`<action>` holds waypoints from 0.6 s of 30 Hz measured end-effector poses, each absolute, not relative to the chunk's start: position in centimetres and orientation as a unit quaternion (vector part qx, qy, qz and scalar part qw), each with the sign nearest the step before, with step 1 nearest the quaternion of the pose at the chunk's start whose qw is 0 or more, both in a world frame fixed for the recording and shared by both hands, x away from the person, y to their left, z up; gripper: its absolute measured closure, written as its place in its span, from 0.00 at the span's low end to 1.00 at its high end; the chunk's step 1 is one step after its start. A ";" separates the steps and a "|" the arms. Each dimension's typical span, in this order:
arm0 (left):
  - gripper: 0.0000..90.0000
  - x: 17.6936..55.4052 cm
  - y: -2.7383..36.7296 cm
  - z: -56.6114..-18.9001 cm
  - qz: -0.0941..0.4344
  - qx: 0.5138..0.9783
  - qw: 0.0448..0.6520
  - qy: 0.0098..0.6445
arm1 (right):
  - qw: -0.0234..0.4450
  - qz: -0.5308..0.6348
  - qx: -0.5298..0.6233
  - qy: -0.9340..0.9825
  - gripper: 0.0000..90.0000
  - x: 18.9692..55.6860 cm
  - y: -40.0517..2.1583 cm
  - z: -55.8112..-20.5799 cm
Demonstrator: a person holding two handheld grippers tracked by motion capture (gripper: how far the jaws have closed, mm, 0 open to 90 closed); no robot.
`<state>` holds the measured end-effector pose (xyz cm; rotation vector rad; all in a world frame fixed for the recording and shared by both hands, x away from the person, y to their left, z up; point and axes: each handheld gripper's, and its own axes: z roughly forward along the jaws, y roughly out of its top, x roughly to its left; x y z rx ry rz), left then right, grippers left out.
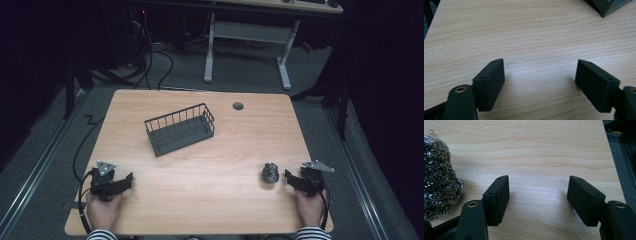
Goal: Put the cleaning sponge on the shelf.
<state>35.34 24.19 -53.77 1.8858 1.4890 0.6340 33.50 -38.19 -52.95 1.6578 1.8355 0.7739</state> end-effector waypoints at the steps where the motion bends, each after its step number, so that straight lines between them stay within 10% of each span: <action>1: 0.27 35.3 24.2 -53.8 0.242 0.718 0.322 0.567 | 0.271 0.288 0.615 0.682 0.39 33.5 -38.2 -53.0; 18: 0.28 35.7 23.9 -53.8 0.245 0.715 0.321 0.571 | 0.272 0.287 0.615 0.683 0.39 33.5 -38.2 -52.9</action>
